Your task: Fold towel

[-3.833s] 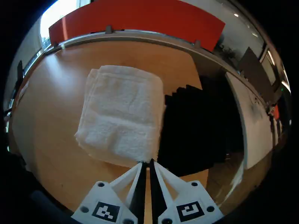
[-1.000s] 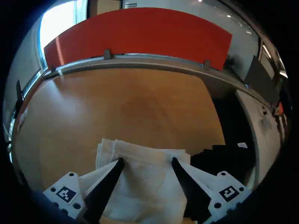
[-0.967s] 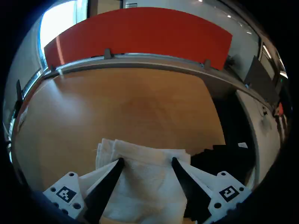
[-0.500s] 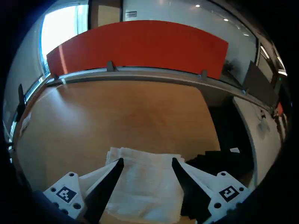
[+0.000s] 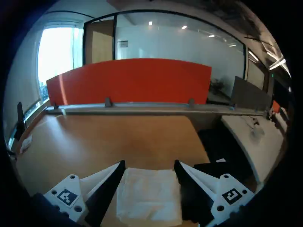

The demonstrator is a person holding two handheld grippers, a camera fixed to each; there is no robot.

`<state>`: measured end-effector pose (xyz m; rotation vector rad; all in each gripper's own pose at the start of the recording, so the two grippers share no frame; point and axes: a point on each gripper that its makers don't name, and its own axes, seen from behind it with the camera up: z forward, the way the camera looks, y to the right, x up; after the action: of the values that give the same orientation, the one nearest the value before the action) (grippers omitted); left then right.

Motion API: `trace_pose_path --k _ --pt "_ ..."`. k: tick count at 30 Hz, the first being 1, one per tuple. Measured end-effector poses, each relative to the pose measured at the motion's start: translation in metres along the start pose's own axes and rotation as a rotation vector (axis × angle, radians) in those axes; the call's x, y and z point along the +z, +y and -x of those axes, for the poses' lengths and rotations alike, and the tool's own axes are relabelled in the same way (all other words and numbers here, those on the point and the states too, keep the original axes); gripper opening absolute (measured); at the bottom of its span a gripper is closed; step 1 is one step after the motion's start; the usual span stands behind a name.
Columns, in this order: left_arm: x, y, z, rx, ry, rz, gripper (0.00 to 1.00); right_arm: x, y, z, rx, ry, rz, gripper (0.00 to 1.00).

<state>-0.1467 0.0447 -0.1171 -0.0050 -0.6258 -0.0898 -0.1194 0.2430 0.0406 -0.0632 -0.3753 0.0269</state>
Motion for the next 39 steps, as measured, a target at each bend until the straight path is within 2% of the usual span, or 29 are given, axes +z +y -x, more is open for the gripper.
trace_pose_path --k 9,15,21,24,33,39 --pt "0.002 -0.003 -0.012 0.006 0.023 0.009 1.00 -0.035 0.000 -0.033 0.010 0.239 0.074 1.00" --pt "0.004 -0.004 -0.018 0.009 0.035 0.014 1.00 -0.049 -0.006 -0.044 -0.002 0.337 0.103 1.00" --pt "0.005 -0.006 -0.025 -0.002 0.057 0.013 1.00 -0.051 -0.016 -0.049 0.002 0.359 0.104 1.00" --pt "0.007 -0.008 -0.033 -0.014 0.088 0.014 1.00 -0.055 -0.025 -0.052 0.000 0.369 0.098 1.00" --pt "0.012 -0.018 -0.080 -0.044 0.250 0.005 1.00 -0.062 -0.057 -0.056 0.010 0.361 0.078 1.00" --pt "0.013 -0.023 -0.120 -0.011 0.368 -0.014 1.00 -0.067 -0.083 -0.058 0.007 0.365 0.052 1.00"
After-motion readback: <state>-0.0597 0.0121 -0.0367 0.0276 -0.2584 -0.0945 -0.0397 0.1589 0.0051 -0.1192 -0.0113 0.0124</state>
